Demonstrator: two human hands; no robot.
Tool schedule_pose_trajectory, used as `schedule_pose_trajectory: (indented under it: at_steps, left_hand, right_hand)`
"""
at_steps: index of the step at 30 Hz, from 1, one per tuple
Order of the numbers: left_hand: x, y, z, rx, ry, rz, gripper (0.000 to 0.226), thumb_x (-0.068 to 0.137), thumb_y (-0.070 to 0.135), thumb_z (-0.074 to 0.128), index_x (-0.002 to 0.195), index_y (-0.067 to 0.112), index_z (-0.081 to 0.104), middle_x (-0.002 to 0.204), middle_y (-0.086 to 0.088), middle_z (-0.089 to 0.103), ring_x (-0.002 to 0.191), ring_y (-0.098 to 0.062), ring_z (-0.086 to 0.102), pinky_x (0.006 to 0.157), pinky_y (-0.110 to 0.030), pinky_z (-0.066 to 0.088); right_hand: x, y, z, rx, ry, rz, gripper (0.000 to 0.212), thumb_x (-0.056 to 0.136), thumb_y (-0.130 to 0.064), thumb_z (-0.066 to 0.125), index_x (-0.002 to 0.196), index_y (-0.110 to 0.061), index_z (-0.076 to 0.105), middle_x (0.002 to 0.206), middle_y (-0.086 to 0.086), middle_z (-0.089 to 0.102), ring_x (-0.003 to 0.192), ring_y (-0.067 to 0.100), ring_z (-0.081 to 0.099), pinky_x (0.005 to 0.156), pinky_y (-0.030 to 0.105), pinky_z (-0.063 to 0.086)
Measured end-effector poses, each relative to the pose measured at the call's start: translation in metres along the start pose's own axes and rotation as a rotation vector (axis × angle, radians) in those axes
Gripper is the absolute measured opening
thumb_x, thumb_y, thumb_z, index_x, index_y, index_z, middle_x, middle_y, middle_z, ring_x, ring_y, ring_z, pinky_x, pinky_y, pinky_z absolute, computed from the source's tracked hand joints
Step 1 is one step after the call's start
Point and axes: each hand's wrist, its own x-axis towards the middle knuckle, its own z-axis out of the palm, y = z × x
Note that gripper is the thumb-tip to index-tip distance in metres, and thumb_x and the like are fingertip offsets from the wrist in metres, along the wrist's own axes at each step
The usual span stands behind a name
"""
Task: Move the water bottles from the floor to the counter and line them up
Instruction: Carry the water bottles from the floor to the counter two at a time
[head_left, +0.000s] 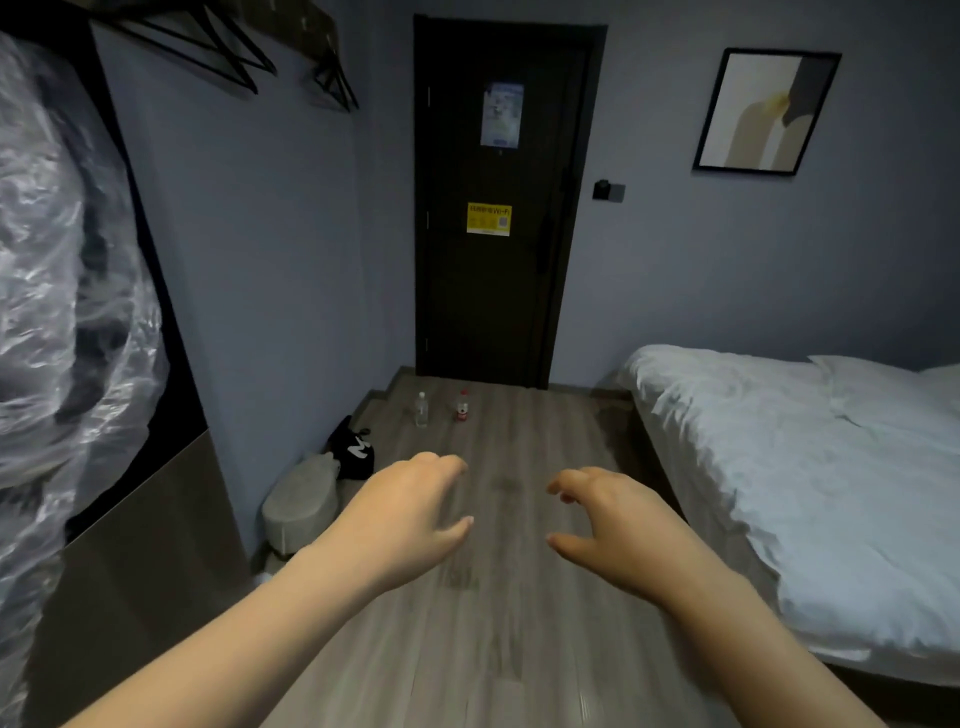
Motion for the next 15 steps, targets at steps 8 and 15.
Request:
schedule_pose_trajectory:
  at_steps: [8, 15]
  left_hand:
    - [0.113, -0.05, 0.005, -0.007, 0.029, -0.044, 0.051, 0.091, 0.048, 0.052, 0.136, 0.026, 0.043, 0.126, 0.006, 0.054, 0.115, -0.014, 0.054, 0.094, -0.03, 0.044]
    - [0.22, -0.135, 0.013, -0.029, 0.042, -0.04, 0.051, 0.091, 0.047, 0.054, 0.136, 0.026, 0.044, 0.121, 0.006, 0.055, 0.108, -0.014, 0.056, 0.09, -0.03, 0.046]
  right_hand:
    - [0.138, 0.039, 0.004, -0.023, 0.0, -0.05, 0.052, 0.087, -0.044, 0.06, 0.135, -0.028, 0.047, 0.128, -0.006, 0.056, 0.115, 0.012, 0.055, 0.095, 0.026, 0.047]
    - [0.27, 0.045, 0.029, -0.03, 0.012, -0.05, 0.052, 0.087, -0.045, 0.061, 0.135, -0.028, 0.047, 0.127, -0.007, 0.057, 0.115, 0.01, 0.056, 0.093, 0.025, 0.047]
